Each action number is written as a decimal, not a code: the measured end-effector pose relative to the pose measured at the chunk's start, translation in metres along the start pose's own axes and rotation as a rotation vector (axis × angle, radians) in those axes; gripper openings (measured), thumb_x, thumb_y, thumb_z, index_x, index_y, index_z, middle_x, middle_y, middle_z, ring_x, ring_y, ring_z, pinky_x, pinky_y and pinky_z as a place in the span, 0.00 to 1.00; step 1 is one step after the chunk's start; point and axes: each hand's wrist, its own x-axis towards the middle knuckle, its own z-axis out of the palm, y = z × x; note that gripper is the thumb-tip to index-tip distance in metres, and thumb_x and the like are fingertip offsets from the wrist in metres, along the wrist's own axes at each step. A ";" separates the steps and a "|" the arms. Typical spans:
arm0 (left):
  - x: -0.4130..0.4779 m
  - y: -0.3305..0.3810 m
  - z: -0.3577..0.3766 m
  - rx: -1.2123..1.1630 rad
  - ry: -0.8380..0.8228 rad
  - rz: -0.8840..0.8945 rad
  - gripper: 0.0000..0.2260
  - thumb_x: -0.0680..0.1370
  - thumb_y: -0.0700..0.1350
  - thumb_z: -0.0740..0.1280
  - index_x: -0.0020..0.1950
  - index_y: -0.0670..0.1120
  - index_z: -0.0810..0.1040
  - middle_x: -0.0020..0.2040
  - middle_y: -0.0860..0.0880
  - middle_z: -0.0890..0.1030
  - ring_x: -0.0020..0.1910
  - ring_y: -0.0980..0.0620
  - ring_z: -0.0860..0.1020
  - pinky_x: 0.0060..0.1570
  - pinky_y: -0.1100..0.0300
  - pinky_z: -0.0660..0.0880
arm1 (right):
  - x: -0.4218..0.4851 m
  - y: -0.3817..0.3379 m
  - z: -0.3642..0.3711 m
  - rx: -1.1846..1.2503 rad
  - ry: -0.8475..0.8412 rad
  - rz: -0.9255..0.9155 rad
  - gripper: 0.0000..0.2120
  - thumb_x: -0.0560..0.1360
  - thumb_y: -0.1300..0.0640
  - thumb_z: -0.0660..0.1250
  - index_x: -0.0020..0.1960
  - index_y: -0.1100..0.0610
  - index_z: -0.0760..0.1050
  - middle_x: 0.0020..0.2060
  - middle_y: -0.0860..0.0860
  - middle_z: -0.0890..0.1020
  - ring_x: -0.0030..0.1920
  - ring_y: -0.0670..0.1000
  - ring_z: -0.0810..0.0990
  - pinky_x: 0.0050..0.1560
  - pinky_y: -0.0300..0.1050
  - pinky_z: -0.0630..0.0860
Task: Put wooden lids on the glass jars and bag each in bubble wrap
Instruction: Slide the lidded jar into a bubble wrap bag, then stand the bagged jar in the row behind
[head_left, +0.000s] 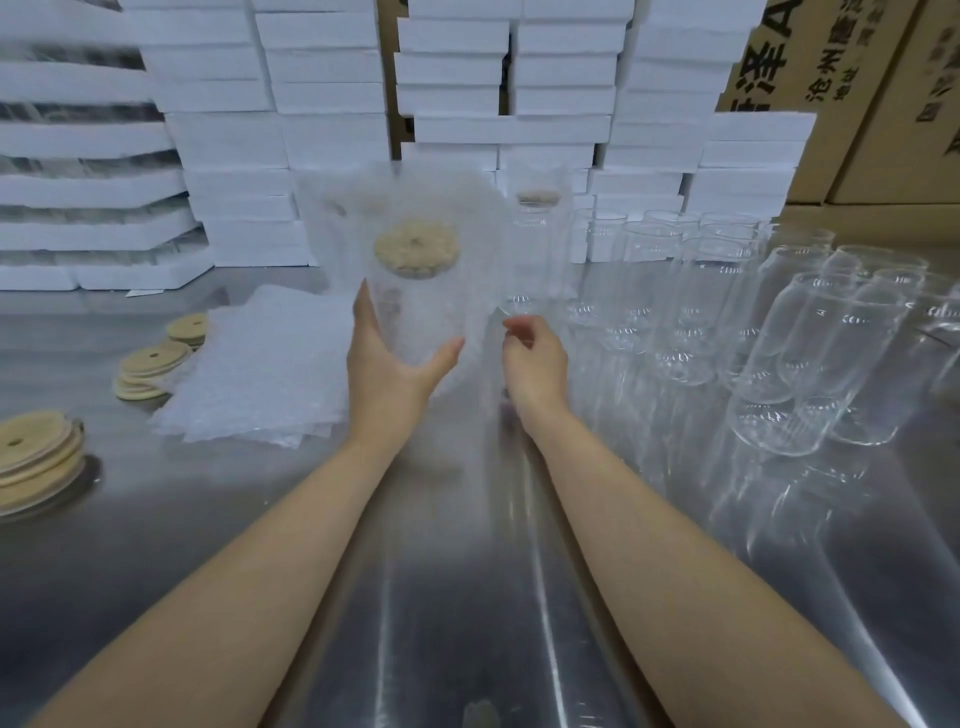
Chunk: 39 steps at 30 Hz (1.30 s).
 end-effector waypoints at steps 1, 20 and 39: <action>0.002 -0.001 0.005 -0.002 -0.036 -0.012 0.43 0.66 0.53 0.78 0.74 0.46 0.60 0.70 0.49 0.70 0.70 0.55 0.68 0.69 0.56 0.66 | 0.001 0.001 -0.001 0.034 -0.022 -0.015 0.16 0.75 0.67 0.61 0.61 0.58 0.76 0.58 0.54 0.79 0.54 0.50 0.77 0.57 0.39 0.72; 0.029 -0.013 0.029 -0.200 -0.060 -0.169 0.32 0.74 0.45 0.59 0.78 0.47 0.54 0.72 0.54 0.61 0.71 0.57 0.61 0.72 0.55 0.60 | 0.009 0.003 0.018 -0.076 -0.290 -0.264 0.25 0.76 0.51 0.70 0.69 0.59 0.69 0.64 0.51 0.74 0.62 0.47 0.73 0.62 0.40 0.71; -0.011 0.009 0.055 0.720 -0.431 0.489 0.31 0.72 0.39 0.62 0.76 0.44 0.61 0.73 0.43 0.65 0.69 0.44 0.66 0.63 0.55 0.61 | 0.063 0.019 0.003 -0.131 0.129 -0.140 0.25 0.81 0.61 0.61 0.75 0.64 0.58 0.74 0.57 0.63 0.73 0.53 0.64 0.68 0.36 0.58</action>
